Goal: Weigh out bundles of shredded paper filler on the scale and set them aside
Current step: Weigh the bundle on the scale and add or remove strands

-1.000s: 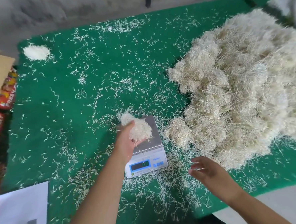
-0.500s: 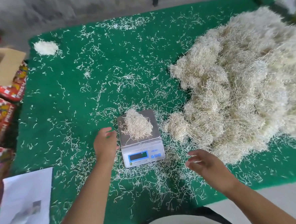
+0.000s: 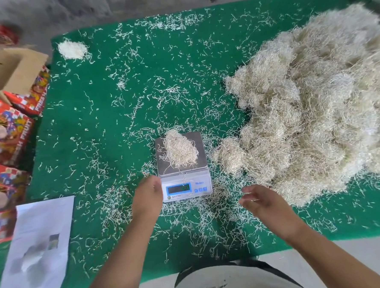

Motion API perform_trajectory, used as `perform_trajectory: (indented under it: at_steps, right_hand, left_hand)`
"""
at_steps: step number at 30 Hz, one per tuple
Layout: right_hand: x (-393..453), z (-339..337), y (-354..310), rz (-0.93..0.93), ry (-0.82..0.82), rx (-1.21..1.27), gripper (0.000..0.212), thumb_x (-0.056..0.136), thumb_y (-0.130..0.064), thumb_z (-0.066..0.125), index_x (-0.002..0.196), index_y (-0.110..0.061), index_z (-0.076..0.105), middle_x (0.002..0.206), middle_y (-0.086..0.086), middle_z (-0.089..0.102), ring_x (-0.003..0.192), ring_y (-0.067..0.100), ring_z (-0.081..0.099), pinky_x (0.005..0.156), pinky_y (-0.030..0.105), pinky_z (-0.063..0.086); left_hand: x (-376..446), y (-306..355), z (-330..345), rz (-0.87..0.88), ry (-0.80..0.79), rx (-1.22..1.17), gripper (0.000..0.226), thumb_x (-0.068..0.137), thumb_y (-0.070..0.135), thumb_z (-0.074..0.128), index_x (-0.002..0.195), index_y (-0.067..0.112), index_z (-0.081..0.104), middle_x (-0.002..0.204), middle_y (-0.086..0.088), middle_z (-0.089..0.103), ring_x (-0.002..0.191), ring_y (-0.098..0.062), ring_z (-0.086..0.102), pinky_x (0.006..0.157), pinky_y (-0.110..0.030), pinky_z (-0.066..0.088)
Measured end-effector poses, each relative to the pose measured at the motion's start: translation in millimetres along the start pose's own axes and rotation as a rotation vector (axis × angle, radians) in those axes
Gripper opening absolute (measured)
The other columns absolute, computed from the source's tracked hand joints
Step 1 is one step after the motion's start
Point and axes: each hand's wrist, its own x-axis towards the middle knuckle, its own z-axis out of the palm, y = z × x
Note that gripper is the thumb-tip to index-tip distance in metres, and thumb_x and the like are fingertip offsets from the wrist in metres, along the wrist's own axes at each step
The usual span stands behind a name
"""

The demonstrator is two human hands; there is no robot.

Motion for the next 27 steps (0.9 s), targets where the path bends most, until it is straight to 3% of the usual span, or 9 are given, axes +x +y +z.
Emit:
perform_trajectory:
  at_steps: [4, 7, 9, 14, 16, 18, 20, 23, 27]
  right_hand:
    - [-4.2, -0.8, 3.1, 0.011, -0.001, -0.017, 0.032, 0.101, -0.035, 0.068, 0.132, -0.028, 0.063, 0.120, -0.014, 0.070, 0.107, 0.001, 0.067, 0.094, 0.028, 0.052]
    - [-7.0, -2.2, 6.1, 0.023, 0.009, -0.010, 0.031, 0.100, -0.036, 0.070, 0.130, -0.029, 0.064, 0.119, -0.015, 0.071, 0.105, -0.001, 0.067, 0.089, 0.025, 0.054]
    - [-8.7, -3.3, 8.4, 0.031, 0.008, -0.028, 0.033, 0.100, -0.039, 0.069, 0.130, -0.029, 0.063, 0.119, -0.016, 0.070, 0.105, 0.000, 0.068, 0.087, 0.025, 0.054]
    - [-12.1, -3.6, 12.2, 0.058, 0.039, -0.011, 0.027, 0.099, -0.033, 0.072, 0.125, -0.028, 0.067, 0.114, -0.015, 0.073, 0.104, 0.002, 0.069, 0.098, 0.039, 0.056]
    - [-12.7, -3.3, 12.9, 0.066, 0.040, -0.015, 0.020, 0.099, -0.029, 0.071, 0.119, -0.028, 0.069, 0.111, -0.014, 0.075, 0.102, 0.003, 0.071, 0.099, 0.040, 0.056]
    - [-13.0, -3.7, 13.4, 0.079, 0.048, -0.021, 0.018, 0.100, -0.028, 0.070, 0.118, -0.026, 0.070, 0.113, -0.011, 0.075, 0.103, 0.007, 0.071, 0.099, 0.041, 0.055]
    - [-13.1, -5.2, 13.3, 0.081, 0.063, -0.010, 0.018, 0.100, -0.028, 0.070, 0.119, -0.026, 0.069, 0.112, -0.009, 0.075, 0.101, 0.008, 0.071, 0.094, 0.038, 0.056]
    - [-13.8, -6.3, 13.6, 0.084, 0.075, 0.011, 0.021, 0.101, -0.028, 0.070, 0.121, -0.026, 0.069, 0.112, -0.010, 0.075, 0.101, 0.006, 0.070, 0.091, 0.035, 0.056]
    - [-15.3, -3.5, 15.9, 0.129, 0.090, 0.051, 0.025, 0.100, -0.028, 0.071, 0.125, -0.024, 0.069, 0.116, -0.008, 0.074, 0.107, 0.009, 0.070, 0.101, 0.043, 0.056]
  left_hand:
    - [-12.1, 12.2, 36.9, 0.070, -0.168, 0.401, 0.060, 0.107, 0.050, 0.037, 0.157, 0.016, 0.036, 0.163, -0.005, 0.028, 0.153, -0.025, 0.021, 0.122, -0.054, 0.028]
    - [-23.2, 26.7, 68.0, -0.044, -0.255, 0.396, 0.081, 0.104, 0.064, 0.020, 0.163, 0.013, -0.001, 0.170, -0.012, -0.018, 0.156, -0.033, -0.020, 0.122, -0.060, -0.005]
    - [-31.8, 43.1, 86.9, -0.088, -0.281, 0.353, 0.087, 0.101, 0.068, 0.016, 0.161, 0.011, -0.011, 0.165, -0.014, -0.029, 0.151, -0.034, -0.029, 0.123, -0.060, -0.007]
    - [-56.2, 103.2, 125.0, 0.121, -0.511, 0.279, 0.081, 0.101, 0.067, 0.020, 0.162, 0.022, -0.010, 0.166, -0.012, -0.026, 0.153, -0.037, -0.022, 0.127, -0.057, -0.003]
    - [-69.7, 126.5, 137.9, 0.261, -0.775, 0.164, 0.074, 0.102, 0.058, 0.030, 0.164, 0.030, 0.003, 0.172, -0.004, -0.008, 0.158, -0.035, 0.004, 0.128, -0.049, 0.012]
    - [-78.0, 139.4, 143.0, 0.318, -0.965, 0.056, 0.064, 0.106, 0.025, 0.048, 0.161, 0.032, 0.016, 0.172, -0.002, 0.008, 0.148, -0.028, 0.039, 0.119, -0.039, 0.036]
    - [-75.9, 140.2, 137.2, 0.408, -0.904, 0.076, 0.056, 0.102, 0.011, 0.051, 0.154, 0.022, 0.035, 0.169, -0.002, 0.023, 0.133, -0.021, 0.055, 0.109, -0.033, 0.045]
    - [-59.5, 130.5, 113.4, 0.577, -0.576, 0.143, 0.030, 0.102, 0.010, 0.053, 0.131, 0.011, 0.060, 0.143, -0.006, 0.054, 0.127, -0.021, 0.055, 0.113, -0.043, 0.046]
    - [-15.6, 107.9, 74.6, 0.583, -0.112, 0.235, 0.042, 0.099, 0.022, 0.061, 0.141, 0.021, 0.056, 0.160, -0.008, 0.038, 0.149, -0.031, 0.032, 0.125, -0.055, 0.025]
